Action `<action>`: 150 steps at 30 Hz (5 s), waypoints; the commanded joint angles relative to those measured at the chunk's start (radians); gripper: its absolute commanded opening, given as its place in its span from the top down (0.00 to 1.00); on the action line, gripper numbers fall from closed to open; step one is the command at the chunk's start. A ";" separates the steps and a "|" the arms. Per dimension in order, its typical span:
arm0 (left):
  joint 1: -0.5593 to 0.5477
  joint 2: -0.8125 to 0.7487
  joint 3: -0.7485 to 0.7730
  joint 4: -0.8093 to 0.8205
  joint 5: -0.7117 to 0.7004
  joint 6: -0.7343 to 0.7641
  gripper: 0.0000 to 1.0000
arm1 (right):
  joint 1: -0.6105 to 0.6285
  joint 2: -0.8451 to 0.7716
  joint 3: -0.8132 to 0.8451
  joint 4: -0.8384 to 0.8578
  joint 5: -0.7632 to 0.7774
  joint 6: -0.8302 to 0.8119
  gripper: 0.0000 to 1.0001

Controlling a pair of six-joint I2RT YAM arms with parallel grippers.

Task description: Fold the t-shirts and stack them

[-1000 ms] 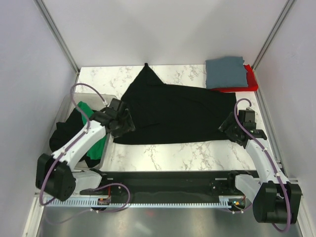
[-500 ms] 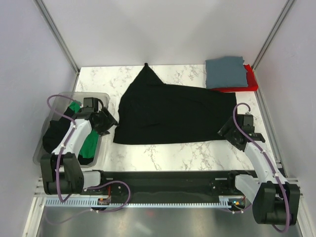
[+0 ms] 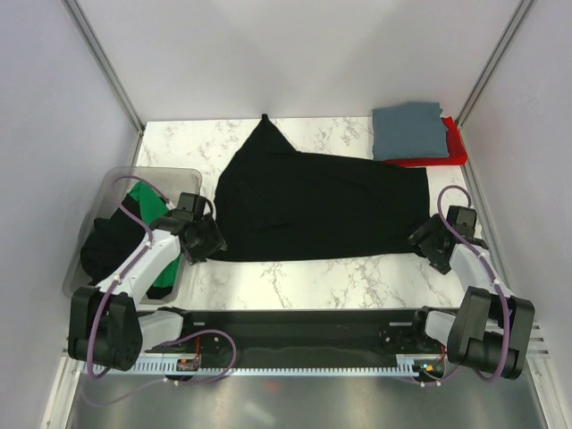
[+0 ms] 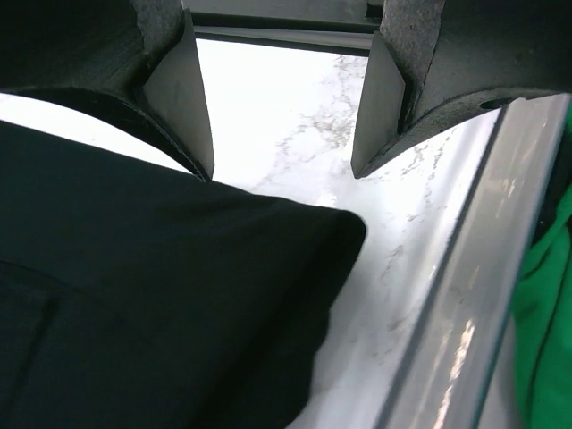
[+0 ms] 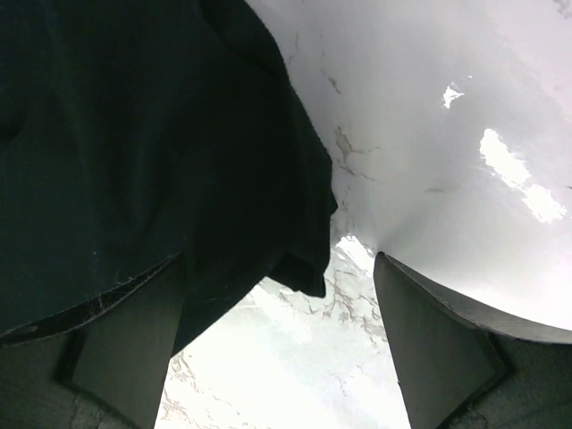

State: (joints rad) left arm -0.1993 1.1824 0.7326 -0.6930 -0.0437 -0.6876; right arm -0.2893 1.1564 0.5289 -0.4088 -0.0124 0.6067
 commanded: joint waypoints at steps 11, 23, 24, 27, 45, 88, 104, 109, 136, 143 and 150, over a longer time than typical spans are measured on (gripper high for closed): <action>-0.040 0.111 -0.099 0.101 -0.120 -0.101 0.28 | -0.034 0.103 -0.033 0.171 -0.077 -0.016 0.09; -0.017 0.315 -0.009 0.174 -0.179 -0.132 0.54 | -0.037 0.172 -0.018 0.214 -0.081 -0.013 0.57; -0.015 0.322 0.001 0.184 -0.171 -0.132 0.62 | -0.037 0.169 -0.017 0.209 -0.075 -0.015 0.62; -0.014 0.330 0.020 0.188 -0.145 -0.127 0.98 | -0.036 0.151 -0.007 0.185 -0.069 -0.022 0.86; 0.000 0.024 0.492 -0.184 -0.007 -0.171 0.98 | -0.037 0.072 0.660 -0.057 -0.322 -0.126 1.00; -0.002 0.089 0.607 -0.048 0.022 -0.001 0.23 | -0.116 -0.140 0.554 -0.254 -0.221 -0.047 0.02; 0.067 1.422 1.851 -0.033 0.110 0.122 0.27 | 0.185 0.114 0.591 -0.140 -0.150 -0.170 0.02; 0.078 1.456 1.763 0.122 0.166 0.089 0.27 | 0.211 0.114 0.568 -0.137 -0.126 -0.180 0.02; 0.061 1.461 1.696 0.174 0.237 0.066 0.98 | 0.222 0.274 0.479 -0.038 0.002 -0.125 0.02; 0.060 1.217 1.495 0.168 0.245 0.048 0.98 | 0.205 0.558 0.685 -0.005 0.245 -0.188 0.09; 0.061 1.080 1.320 0.171 0.266 0.066 0.98 | 0.190 0.788 0.908 -0.008 0.344 -0.232 0.22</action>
State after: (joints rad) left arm -0.1387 2.3608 2.0956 -0.5415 0.1913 -0.6342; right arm -0.0895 1.8915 1.3472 -0.4435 0.2398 0.4099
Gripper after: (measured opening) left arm 0.029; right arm 0.790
